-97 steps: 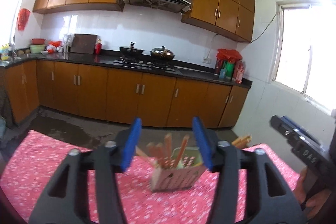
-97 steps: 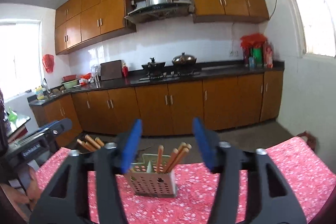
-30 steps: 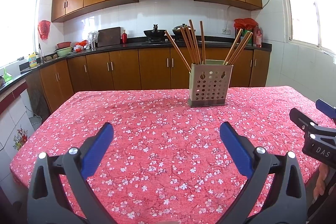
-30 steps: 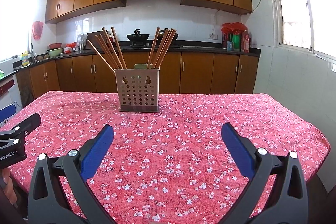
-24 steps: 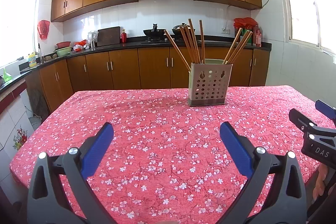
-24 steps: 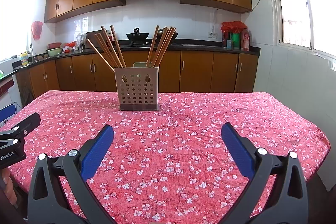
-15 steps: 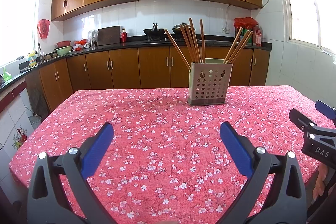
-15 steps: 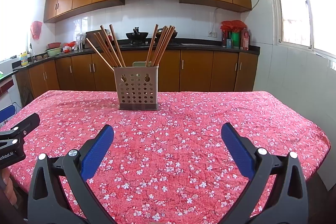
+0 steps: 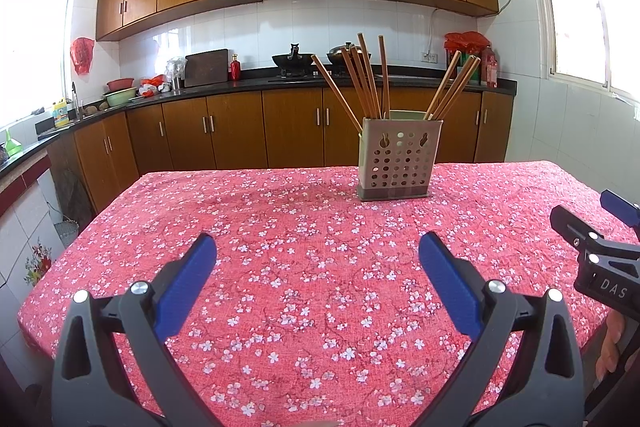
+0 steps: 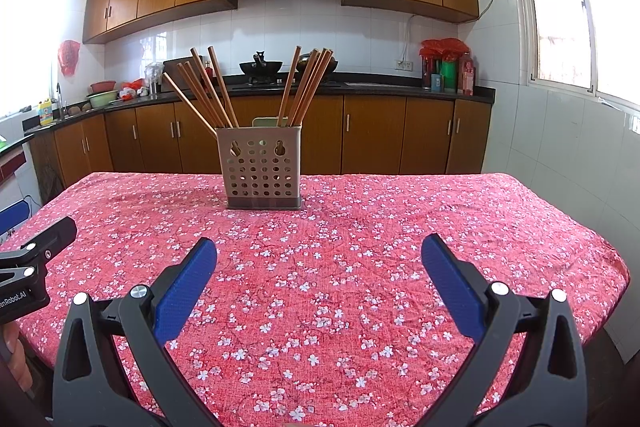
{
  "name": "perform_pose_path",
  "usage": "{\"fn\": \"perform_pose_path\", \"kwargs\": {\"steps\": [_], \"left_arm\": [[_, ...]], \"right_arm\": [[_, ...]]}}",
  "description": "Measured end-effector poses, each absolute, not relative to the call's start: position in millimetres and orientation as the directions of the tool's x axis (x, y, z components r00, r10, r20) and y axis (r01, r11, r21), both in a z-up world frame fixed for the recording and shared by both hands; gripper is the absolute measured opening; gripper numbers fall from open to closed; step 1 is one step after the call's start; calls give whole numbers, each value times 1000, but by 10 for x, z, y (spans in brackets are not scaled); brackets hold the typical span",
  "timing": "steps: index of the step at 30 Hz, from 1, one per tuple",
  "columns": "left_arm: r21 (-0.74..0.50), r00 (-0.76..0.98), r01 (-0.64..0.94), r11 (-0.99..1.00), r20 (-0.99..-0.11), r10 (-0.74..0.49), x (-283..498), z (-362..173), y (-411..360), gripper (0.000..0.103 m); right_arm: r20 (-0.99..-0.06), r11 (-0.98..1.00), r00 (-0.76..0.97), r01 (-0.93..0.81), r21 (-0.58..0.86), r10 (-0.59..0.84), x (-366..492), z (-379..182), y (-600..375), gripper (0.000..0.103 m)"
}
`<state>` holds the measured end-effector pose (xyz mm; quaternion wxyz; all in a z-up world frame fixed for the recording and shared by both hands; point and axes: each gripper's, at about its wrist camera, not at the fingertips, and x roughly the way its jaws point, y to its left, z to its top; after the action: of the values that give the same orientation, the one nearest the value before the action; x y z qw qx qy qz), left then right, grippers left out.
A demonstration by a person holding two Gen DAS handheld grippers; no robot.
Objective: Organize utensils
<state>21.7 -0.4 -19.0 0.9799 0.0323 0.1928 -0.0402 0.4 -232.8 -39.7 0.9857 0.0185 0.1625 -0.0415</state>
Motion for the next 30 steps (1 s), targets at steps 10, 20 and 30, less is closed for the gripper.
{"fn": "perform_pose_path", "kwargs": {"steps": [10,20,30], "left_arm": [[48,922,92,995,-381,-67,218,-190,5,99],[49,922,94,994,-381,-68,222,-189,29,99],[48,921,95,994,-384,-69,225,-207,28,99]], "right_arm": [[-322,996,944,88,23,-76,5,-396,-2328,101],[-322,996,944,88,22,-76,6,-394,-2330,101],[-323,996,944,88,23,-75,5,-390,-2336,101]]}}
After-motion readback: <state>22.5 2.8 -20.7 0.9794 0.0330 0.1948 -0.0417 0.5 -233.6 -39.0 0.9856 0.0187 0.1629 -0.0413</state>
